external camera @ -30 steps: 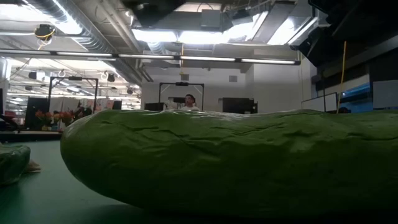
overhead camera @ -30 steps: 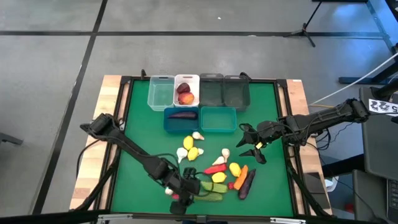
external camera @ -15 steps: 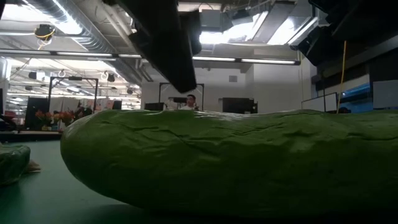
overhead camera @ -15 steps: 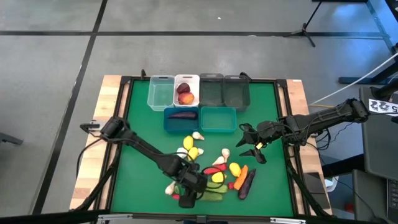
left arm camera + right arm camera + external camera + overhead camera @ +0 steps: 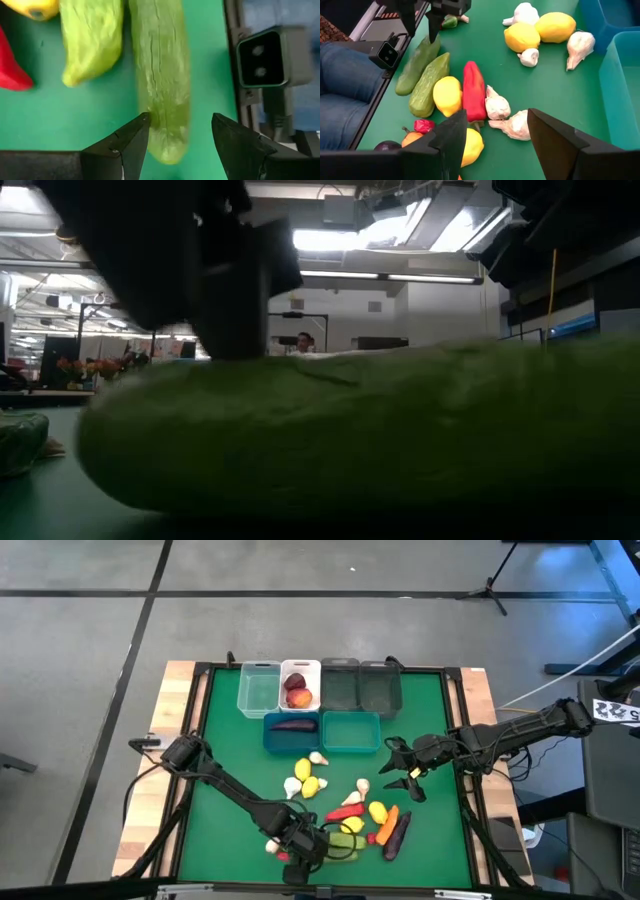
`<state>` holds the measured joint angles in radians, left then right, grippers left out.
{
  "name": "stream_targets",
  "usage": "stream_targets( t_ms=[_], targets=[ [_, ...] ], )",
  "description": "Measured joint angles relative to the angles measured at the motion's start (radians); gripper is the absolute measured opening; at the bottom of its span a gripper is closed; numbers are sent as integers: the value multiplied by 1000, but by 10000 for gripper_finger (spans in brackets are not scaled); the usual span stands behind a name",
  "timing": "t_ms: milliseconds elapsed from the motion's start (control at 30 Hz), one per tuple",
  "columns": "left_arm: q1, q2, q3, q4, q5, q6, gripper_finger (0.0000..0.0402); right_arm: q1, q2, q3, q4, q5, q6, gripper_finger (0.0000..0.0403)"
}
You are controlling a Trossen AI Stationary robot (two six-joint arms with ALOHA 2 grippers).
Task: Sort produce into baskets
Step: Put the cucumber into the left black bin
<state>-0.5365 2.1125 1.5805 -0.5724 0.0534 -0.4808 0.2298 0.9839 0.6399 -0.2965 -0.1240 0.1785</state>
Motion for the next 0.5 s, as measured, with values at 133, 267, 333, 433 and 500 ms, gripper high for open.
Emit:
stream_targets(
  t_ms=[133,267,333,433,500],
  targets=[
    [0,17,-1,-17,-1,16,210,0,13,0,-2,0,1,209],
    [7,26,-1,6,1,28,210,0,38,0,-7,0,19,209],
    [8,26,-1,14,1,43,210,0,53,0,-9,0,25,209],
    [9,26,-2,9,28,49,210,0,83,0,-9,0,26,209],
    [13,28,-2,9,56,50,205,0,101,0,-12,0,27,209]
  ],
)
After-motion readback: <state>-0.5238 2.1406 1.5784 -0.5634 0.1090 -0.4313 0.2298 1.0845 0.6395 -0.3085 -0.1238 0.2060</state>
